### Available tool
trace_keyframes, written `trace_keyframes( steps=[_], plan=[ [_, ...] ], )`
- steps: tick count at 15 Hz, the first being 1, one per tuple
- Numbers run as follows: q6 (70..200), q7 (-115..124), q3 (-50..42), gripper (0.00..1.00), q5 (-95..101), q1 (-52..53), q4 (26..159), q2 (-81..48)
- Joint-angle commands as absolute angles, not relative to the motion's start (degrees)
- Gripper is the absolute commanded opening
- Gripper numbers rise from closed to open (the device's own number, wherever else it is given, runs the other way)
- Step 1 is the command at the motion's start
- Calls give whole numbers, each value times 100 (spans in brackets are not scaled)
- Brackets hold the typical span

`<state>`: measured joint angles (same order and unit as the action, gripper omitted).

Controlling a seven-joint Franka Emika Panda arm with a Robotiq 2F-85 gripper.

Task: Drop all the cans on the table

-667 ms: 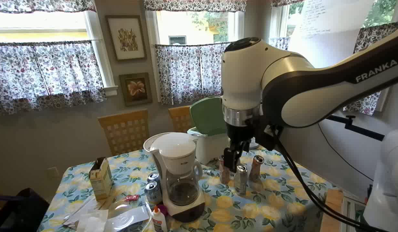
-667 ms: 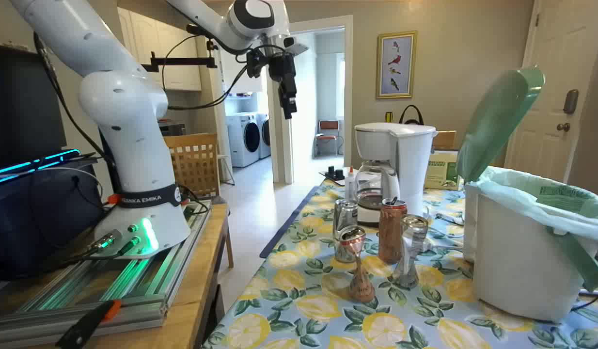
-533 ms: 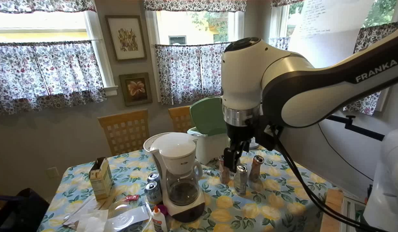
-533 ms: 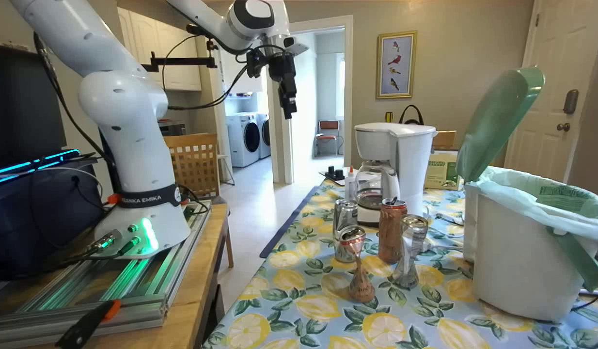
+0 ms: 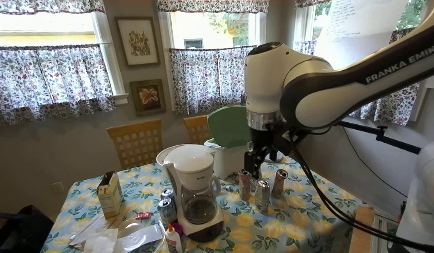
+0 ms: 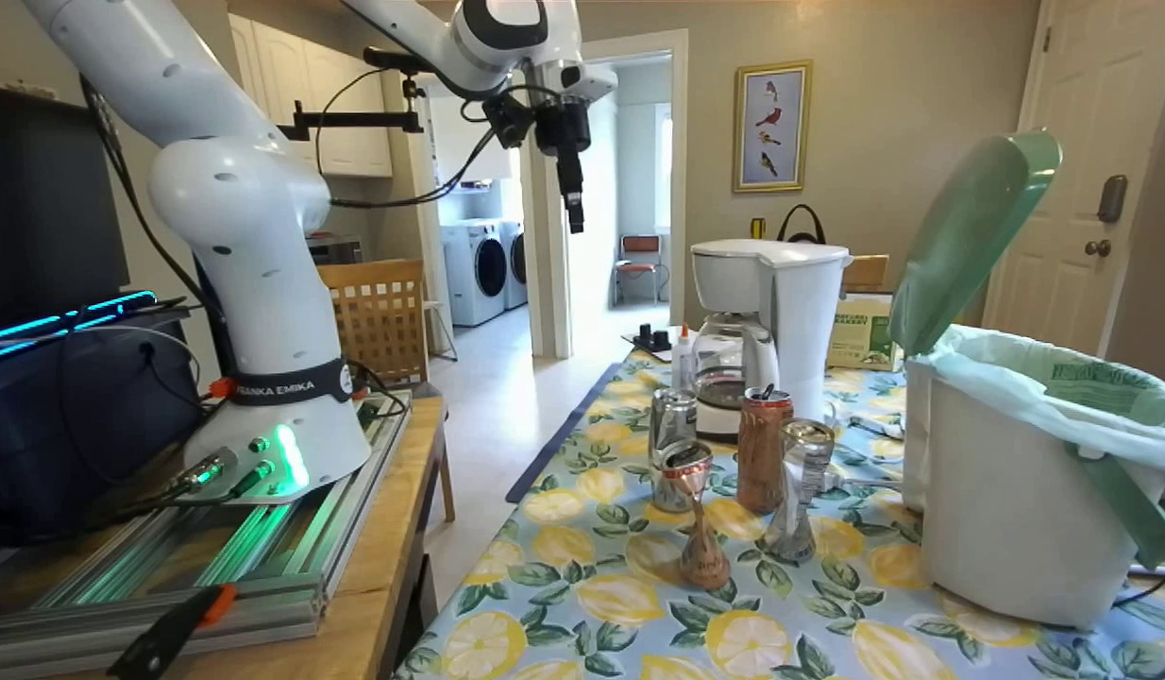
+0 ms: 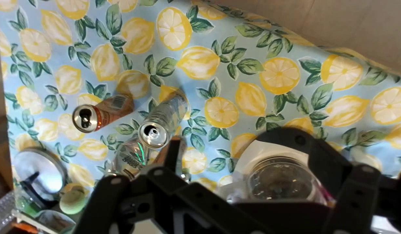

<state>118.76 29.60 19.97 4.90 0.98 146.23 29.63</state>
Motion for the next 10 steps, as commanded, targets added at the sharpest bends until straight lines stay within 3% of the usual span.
trace_keyframes(
  steps=[1, 10],
  plan=[
    [12463, 3139, 1324, 100, 405, -179, 14992, 3008],
    [14761, 1630, 329, 100, 641, -641, 15911, 2770]
  ],
)
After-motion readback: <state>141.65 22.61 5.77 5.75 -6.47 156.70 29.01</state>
